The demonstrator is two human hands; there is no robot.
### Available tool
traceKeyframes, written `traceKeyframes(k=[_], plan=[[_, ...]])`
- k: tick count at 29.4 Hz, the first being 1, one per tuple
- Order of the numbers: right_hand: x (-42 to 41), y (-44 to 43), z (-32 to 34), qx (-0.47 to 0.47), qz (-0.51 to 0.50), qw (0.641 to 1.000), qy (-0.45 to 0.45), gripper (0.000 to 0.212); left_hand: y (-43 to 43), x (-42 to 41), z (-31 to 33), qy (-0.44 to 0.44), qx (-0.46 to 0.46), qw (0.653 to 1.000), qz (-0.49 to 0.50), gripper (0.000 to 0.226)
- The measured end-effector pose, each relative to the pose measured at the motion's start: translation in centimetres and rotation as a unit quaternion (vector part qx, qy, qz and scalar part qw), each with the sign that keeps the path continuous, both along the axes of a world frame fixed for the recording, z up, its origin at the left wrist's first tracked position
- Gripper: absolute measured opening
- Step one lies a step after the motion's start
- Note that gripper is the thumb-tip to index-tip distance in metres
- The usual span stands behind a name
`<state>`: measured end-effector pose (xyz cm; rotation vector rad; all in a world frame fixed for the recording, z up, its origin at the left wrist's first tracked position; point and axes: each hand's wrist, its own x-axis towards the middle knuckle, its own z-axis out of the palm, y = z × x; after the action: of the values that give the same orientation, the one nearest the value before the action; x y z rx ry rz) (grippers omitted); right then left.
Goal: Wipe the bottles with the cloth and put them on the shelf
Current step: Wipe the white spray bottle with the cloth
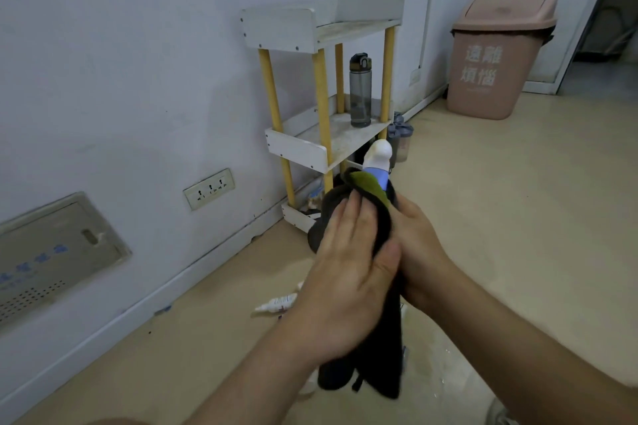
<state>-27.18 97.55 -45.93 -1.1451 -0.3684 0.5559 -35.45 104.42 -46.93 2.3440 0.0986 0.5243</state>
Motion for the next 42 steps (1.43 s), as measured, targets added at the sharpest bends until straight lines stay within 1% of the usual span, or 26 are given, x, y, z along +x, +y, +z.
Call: traceKeyframes(k=[1, 2, 3, 4, 5, 6, 7, 9, 10, 11, 13, 15, 17, 20, 23, 25, 27, 29, 31, 33, 35, 37, 38, 39, 40, 42], plan=[[-0.3, 0.0, -0.2, -0.015, 0.011, 1.000, -0.020, 0.017, 0.4, 0.3, 0.7, -0.013, -0.068, 0.998, 0.011, 0.047], [-0.9, 0.1, -0.1, -0.033, 0.026, 0.998, -0.044, 0.020, 0.8, 0.4, 1.4, -0.010, -0.158, 0.986, 0.057, 0.032], [-1.4, 0.1, -0.1, -0.048, 0.041, 0.996, -0.068, 0.022, 1.4, 0.7, 1.8, -0.003, -0.262, 0.959, 0.106, 0.023], [-1.8, 0.2, 0.0, -0.055, 0.052, 0.993, -0.089, 0.022, 2.0, 1.1, 1.6, -0.014, -0.353, 0.927, 0.130, 0.023], [-2.0, 0.3, 0.1, -0.055, 0.052, 0.992, -0.105, 0.022, 2.0, 1.2, 1.3, -0.030, -0.394, 0.909, 0.131, 0.027], [-2.0, 0.3, 0.2, -0.053, 0.040, 0.991, -0.112, 0.021, 1.5, 1.0, 0.8, -0.037, -0.388, 0.914, 0.114, 0.034], [-1.7, 0.3, 0.3, -0.048, 0.019, 0.993, -0.102, 0.018, 0.7, 0.7, 0.2, -0.052, -0.332, 0.937, 0.095, 0.043], [-1.2, 0.1, 0.4, -0.031, -0.013, 0.998, -0.052, 0.016, -1.3, 0.0, -0.5, -0.086, -0.119, 0.988, 0.049, 0.056], [-1.0, 0.0, 0.5, -0.027, -0.015, 0.999, -0.039, 0.016, -1.6, 0.0, -0.7, -0.096, -0.045, 0.993, 0.044, 0.059], [-0.9, -0.1, 0.5, -0.034, -0.008, 0.999, -0.039, 0.016, -1.3, 0.3, -0.7, -0.107, -0.032, 0.993, 0.041, 0.059], [-1.5, -0.4, 0.5, -0.058, 0.032, 0.996, -0.065, 0.018, -0.2, 0.7, 0.4, -0.124, -0.110, 0.983, 0.081, 0.051], [-2.6, -0.6, 0.5, -0.079, 0.087, 0.989, -0.094, 0.021, 2.1, 1.3, 1.8, -0.094, -0.216, 0.953, 0.192, 0.021], [-3.6, -0.6, 0.6, -0.082, 0.133, 0.984, -0.089, 0.022, 4.8, 1.9, 2.8, -0.063, -0.250, 0.933, 0.251, 0.023], [-3.6, -0.8, 1.1, -0.065, 0.175, 0.982, -0.022, 0.023, 6.6, 1.9, 3.1, -0.061, -0.256, 0.937, 0.229, 0.024], [-2.9, -0.7, 1.5, -0.047, 0.195, 0.980, 0.017, 0.026, 6.2, 1.3, 3.4, -0.123, -0.125, 0.957, 0.232, 0.024], [-2.5, -0.6, 1.7, -0.020, 0.190, 0.981, 0.039, 0.023, 5.6, 1.1, 3.2, -0.172, -0.047, 0.965, 0.192, 0.030], [-2.3, -0.6, 1.8, -0.006, 0.187, 0.981, 0.052, 0.022, 5.0, 0.5, 3.3, -0.172, -0.005, 0.972, 0.162, 0.023], [-2.2, -0.9, 1.8, -0.008, 0.221, 0.974, 0.049, 0.020, 4.9, 0.2, 3.7, -0.172, 0.015, 0.971, 0.164, 0.022], [-2.2, -1.2, 1.8, -0.042, 0.272, 0.961, 0.024, 0.021, 4.9, 0.0, 4.4, -0.156, -0.035, 0.972, 0.174, 0.040], [-2.0, -1.5, 1.5, -0.098, 0.299, 0.949, -0.018, 0.031, 5.4, 0.3, 5.0, -0.084, -0.099, 0.969, 0.209, 0.055], [-2.1, -1.6, 1.3, -0.128, 0.304, 0.943, -0.038, 0.038, 6.4, 0.5, 5.7, -0.023, -0.201, 0.952, 0.229, 0.049], [-2.5, -1.5, 1.1, -0.135, 0.303, 0.942, -0.044, 0.028, 7.5, 0.6, 5.8, -0.001, -0.327, 0.916, 0.231, 0.041], [-2.7, -1.5, 1.1, -0.137, 0.300, 0.943, -0.040, 0.020, 7.7, 0.5, 5.7, 0.010, -0.361, 0.901, 0.239, 0.038], [-2.9, -1.5, 1.1, -0.132, 0.296, 0.945, -0.035, 0.018, 7.5, 0.4, 5.5, 0.008, -0.353, 0.902, 0.251, 0.038], [-2.9, -1.4, 1.1, -0.124, 0.290, 0.949, -0.022, 0.019, 7.0, 0.4, 5.1, -0.006, -0.314, 0.914, 0.257, 0.040], [-2.6, -1.1, 1.0, -0.097, 0.260, 0.960, 0.021, 0.018, 5.3, 0.1, 4.5, -0.081, -0.154, 0.955, 0.241, 0.054]])
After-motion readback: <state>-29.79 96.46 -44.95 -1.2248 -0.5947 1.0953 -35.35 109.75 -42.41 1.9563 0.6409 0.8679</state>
